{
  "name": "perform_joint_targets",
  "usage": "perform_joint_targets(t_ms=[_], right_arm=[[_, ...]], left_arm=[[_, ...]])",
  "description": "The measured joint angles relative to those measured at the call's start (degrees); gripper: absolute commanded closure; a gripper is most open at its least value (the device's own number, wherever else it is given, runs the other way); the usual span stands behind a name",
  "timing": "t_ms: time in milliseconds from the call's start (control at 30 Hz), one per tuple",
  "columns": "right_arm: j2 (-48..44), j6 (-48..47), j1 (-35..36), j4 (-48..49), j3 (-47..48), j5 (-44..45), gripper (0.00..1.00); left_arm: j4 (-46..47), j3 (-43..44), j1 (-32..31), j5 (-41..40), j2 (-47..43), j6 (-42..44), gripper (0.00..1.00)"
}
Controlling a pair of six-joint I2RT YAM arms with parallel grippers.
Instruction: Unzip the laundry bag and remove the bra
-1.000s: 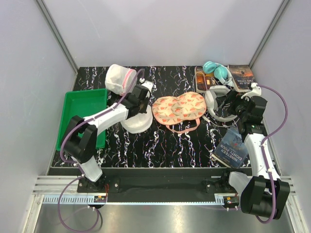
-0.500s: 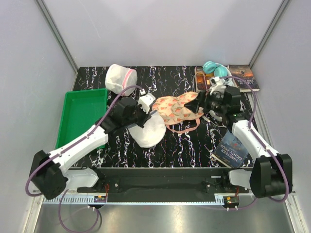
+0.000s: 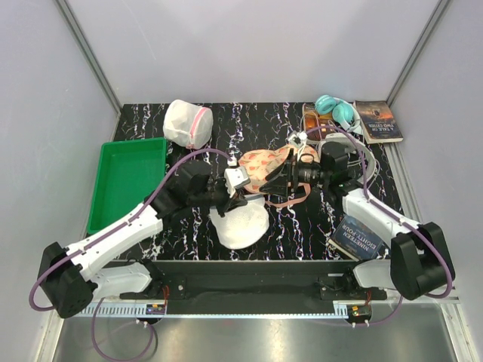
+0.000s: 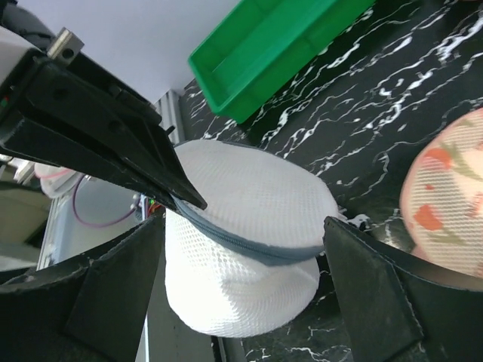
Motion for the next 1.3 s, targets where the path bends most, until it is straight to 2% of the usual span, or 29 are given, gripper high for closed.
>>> perform_joint_targets(t_ms=[133, 167, 267, 333, 367, 400, 433, 533, 700, 867, 967, 1167, 1267, 1300], right_arm=[[1.6, 0.2, 2.1, 1.4, -0.7, -0.5, 0.07], [1.9, 0.2, 2.5, 1.4, -1.0, -0.5, 0.07], [2.3, 0.0, 3.0, 1.3, -2.1, -0.5, 0.07], [2.3, -0.5, 3.2, 0.7, -2.6, 0.1, 0.06], [2.3, -0.8, 3.3, 0.0, -2.7, 0.7, 0.06], [2.3, -1.0, 3.3, -0.9, -2.7, 1.6, 0.06], [2.3, -1.1, 3.3, -1.6, -2.7, 2.6, 0.05], [2.4, -1.2, 3.3, -3.2, -2.8, 5.4, 0.06], [4.9, -2.1, 3.4, -7.5, -2.1, 10.3, 0.07], [6.8, -3.6, 3.6, -12.4, -2.0, 13.2, 0.07], [6.8, -3.7, 4.3, -12.9, -2.5, 13.7, 0.08], [6.8, -3.0, 7.2, -13.0, -5.2, 15.0, 0.10], [6.8, -2.3, 8.8, -13.0, -6.8, 15.2, 0.10], [6.8, -2.1, 9.2, -13.0, -7.2, 15.2, 0.10]], left_arm=[[0.0, 0.0, -0.4, 1.7, -0.2, 0.0, 1.00], [0.0, 0.0, -0.6, 2.0, -0.2, 0.0, 0.95], [0.0, 0.0, -1.2, 2.5, -0.2, 0.2, 0.58], [0.0, 0.0, -1.7, 3.1, -0.2, -0.4, 0.38], [0.0, 0.0, -1.9, 3.4, -0.2, -0.7, 0.33], [0.0, 0.0, -2.2, 3.6, -0.2, -1.5, 0.20], [0.0, -0.1, -2.5, 3.7, -0.2, -2.0, 0.13], [-0.2, -1.2, -2.8, 2.8, -1.7, -4.3, 0.05], [-0.5, -4.2, -2.4, -6.1, -8.5, -12.0, 0.05], [-0.9, -5.6, 2.8, -14.0, -10.2, -25.6, 0.08], [-1.0, -9.6, 5.7, -15.2, -9.8, -33.7, 0.08], [-1.9, -15.3, 6.0, -15.3, -7.6, -43.2, 0.08], [0.6, -17.7, 6.1, -14.0, -7.3, -46.5, 0.12], [1.9, -18.4, 6.3, -13.1, -6.9, -47.6, 0.18]])
